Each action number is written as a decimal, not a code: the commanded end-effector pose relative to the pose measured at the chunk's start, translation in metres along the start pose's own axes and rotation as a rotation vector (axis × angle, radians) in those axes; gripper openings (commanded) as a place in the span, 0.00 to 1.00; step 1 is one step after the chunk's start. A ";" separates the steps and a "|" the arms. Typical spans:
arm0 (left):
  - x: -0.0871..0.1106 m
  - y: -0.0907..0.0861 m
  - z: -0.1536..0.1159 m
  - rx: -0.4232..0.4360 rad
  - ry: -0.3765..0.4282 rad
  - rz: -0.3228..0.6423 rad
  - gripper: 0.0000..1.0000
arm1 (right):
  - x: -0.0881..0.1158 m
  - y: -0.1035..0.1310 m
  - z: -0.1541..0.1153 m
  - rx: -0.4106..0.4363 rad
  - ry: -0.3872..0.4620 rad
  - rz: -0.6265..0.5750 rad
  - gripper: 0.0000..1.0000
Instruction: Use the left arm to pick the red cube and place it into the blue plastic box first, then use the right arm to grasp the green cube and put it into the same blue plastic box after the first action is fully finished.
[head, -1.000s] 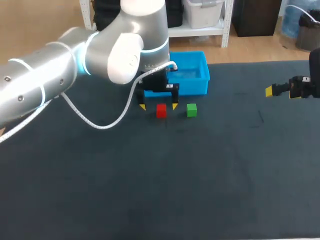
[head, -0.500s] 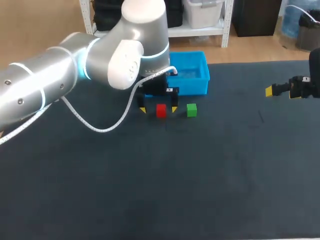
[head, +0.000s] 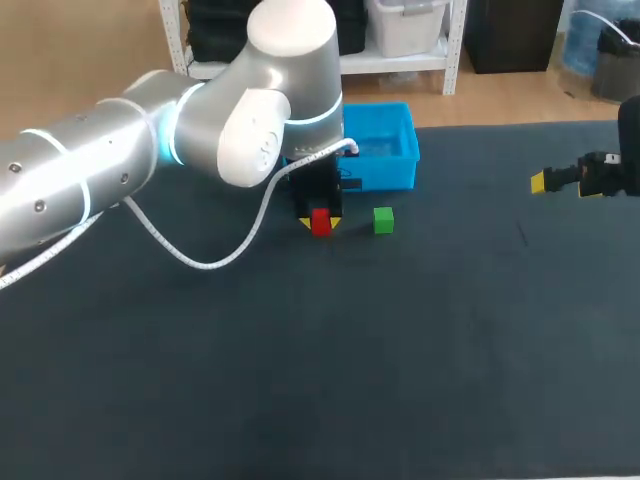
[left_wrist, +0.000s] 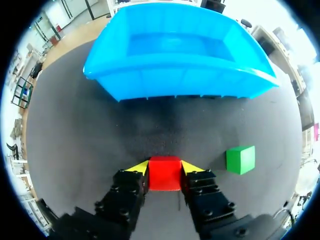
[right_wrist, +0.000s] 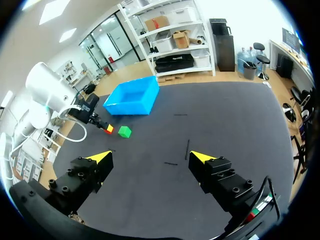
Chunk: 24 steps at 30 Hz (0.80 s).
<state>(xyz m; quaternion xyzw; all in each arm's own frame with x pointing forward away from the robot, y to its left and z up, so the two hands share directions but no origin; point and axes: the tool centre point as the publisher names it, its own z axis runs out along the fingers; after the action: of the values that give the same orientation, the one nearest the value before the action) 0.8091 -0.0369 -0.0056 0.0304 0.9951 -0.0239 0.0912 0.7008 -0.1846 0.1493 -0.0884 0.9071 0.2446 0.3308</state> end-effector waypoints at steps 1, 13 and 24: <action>0.002 0.002 -0.002 0.000 -0.009 0.001 0.00 | 0.000 0.000 0.000 0.000 0.000 -0.001 1.00; 0.000 0.011 -0.038 0.001 -0.069 0.009 0.00 | 0.000 0.000 0.000 0.000 0.000 -0.001 1.00; -0.006 0.025 -0.109 0.045 -0.205 0.048 0.00 | 0.000 0.000 0.000 0.000 0.000 -0.001 1.00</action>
<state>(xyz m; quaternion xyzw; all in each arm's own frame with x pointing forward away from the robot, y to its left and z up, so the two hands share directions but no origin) 0.8169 -0.0203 0.0817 0.0496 0.9850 -0.0371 0.1611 0.7008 -0.1846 0.1493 -0.0884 0.9071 0.2446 0.3308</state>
